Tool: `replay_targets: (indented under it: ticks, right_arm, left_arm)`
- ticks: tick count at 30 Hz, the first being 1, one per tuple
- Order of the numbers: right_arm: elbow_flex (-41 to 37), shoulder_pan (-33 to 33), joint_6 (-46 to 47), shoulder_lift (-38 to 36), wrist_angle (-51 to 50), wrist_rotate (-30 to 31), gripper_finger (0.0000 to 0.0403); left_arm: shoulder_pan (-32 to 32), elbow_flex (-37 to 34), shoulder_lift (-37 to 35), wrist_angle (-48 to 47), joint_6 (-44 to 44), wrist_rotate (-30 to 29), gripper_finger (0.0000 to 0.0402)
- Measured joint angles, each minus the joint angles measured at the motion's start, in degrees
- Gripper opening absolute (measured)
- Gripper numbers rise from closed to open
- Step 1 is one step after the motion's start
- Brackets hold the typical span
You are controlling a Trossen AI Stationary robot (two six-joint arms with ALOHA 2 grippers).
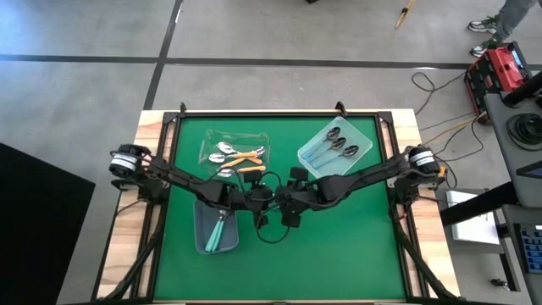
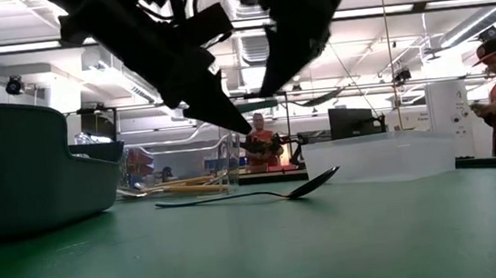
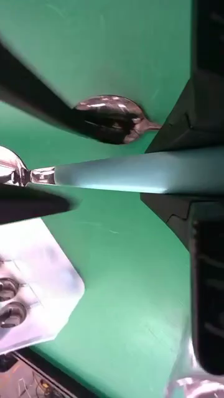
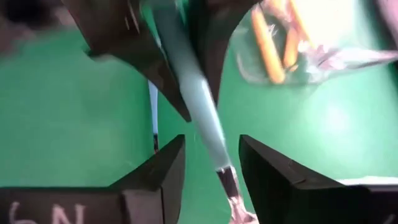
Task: Sort silverware by color (type)
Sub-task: Put the light blue spoon into the gray bin
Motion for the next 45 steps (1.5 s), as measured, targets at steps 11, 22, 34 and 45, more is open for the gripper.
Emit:
replay_targets:
  ticks: [11, 22, 34, 45]
  right_arm:
    - [-0.2, 2.7, -1.1, -13.5, 0.3, 3.0, 0.0148]
    - [-2.5, 10.6, -2.3, -17.4, 2.0, 22.3, 0.0144]
    - [-13.3, 11.2, -10.3, -17.5, 33.0, 25.0, 0.0153]
    - [-25.7, 2.7, -4.2, -17.4, 68.4, 19.1, 0.0153]
  left_arm:
    - [-0.7, -4.4, -9.5, -1.5, 0.2, -4.6, 0.0045]
    - [-6.7, -9.6, -23.3, -1.3, 0.2, -17.8, 0.0045]
    - [-13.8, -8.9, -25.3, 0.1, 0.1, -41.8, 0.0044]
    - [-14.9, -3.9, -18.0, 1.0, 0.2, -49.1, 0.0044]
